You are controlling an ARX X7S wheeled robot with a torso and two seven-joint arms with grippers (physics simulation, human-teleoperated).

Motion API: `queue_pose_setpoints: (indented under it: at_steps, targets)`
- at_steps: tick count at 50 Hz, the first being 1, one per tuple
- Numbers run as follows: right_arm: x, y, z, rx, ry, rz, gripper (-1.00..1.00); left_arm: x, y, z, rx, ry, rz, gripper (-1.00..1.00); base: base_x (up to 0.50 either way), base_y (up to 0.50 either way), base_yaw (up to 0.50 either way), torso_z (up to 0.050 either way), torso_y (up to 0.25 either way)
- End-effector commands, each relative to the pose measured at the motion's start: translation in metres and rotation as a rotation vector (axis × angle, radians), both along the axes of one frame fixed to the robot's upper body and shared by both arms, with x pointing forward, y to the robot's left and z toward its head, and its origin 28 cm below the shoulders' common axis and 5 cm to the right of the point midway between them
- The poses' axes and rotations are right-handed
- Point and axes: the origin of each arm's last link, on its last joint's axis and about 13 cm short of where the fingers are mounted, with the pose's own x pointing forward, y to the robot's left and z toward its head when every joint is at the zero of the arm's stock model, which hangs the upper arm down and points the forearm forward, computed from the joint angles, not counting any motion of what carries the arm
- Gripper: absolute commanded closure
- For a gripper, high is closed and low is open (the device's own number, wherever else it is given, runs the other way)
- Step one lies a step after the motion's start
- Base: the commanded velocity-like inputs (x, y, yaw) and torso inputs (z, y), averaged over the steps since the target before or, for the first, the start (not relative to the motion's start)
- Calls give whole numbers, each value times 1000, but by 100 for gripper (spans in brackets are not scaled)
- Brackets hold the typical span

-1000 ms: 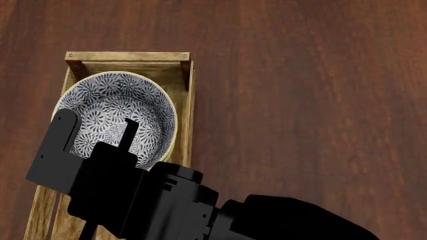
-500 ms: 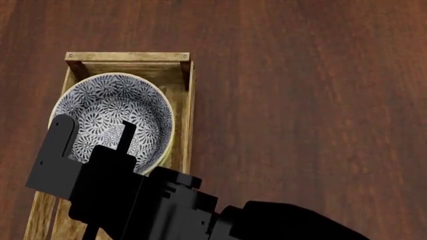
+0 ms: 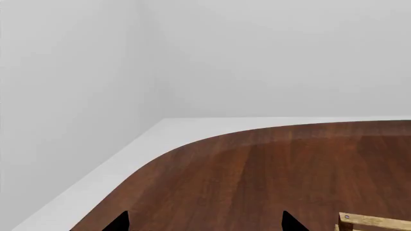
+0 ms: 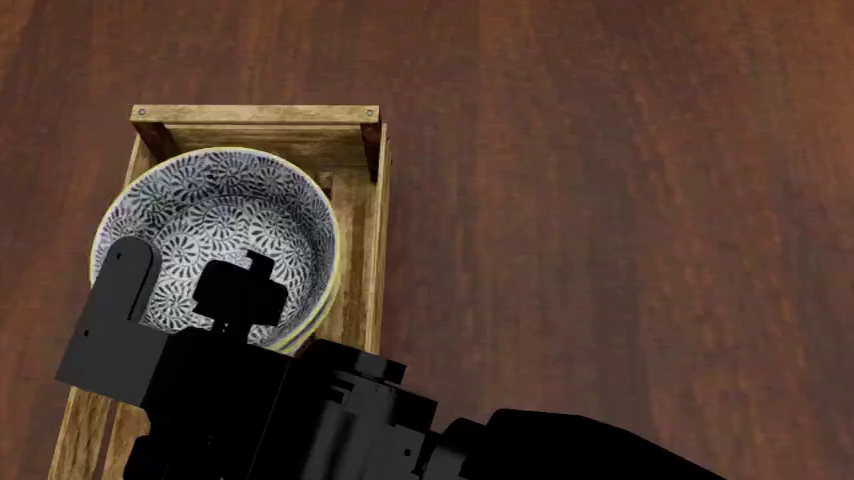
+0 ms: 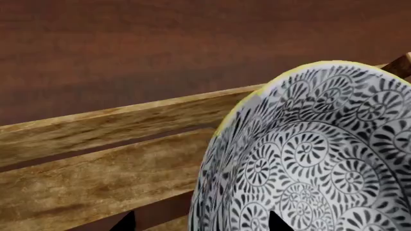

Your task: Stack the left bowl on the right bowl and place them in the tray.

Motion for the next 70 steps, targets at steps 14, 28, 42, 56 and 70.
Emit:
queue_pose_setpoints:
  at_steps: [14,28,42,56,70]
  targets:
    - [-4,2,4,-6,7,0,-100,-1,1,0,-4,-3,6,-100,0,0,0,0,0]
    - [-13,8,13,-14,-30,19,-100,-2,3,0,-9,-4,11,-100,0,0,0,0,0]
    - [-22,13,24,-7,-69,19,-100,-3,3,0,-10,-6,14,-100,0,0,0,0,0]
    - [-36,15,40,32,-125,14,-100,-4,2,2,-6,-8,14,-100,0,0,0,0,0]
    - [-49,8,51,57,-166,-2,-100,-5,2,2,-7,-6,15,-100,0,0,0,0,0]
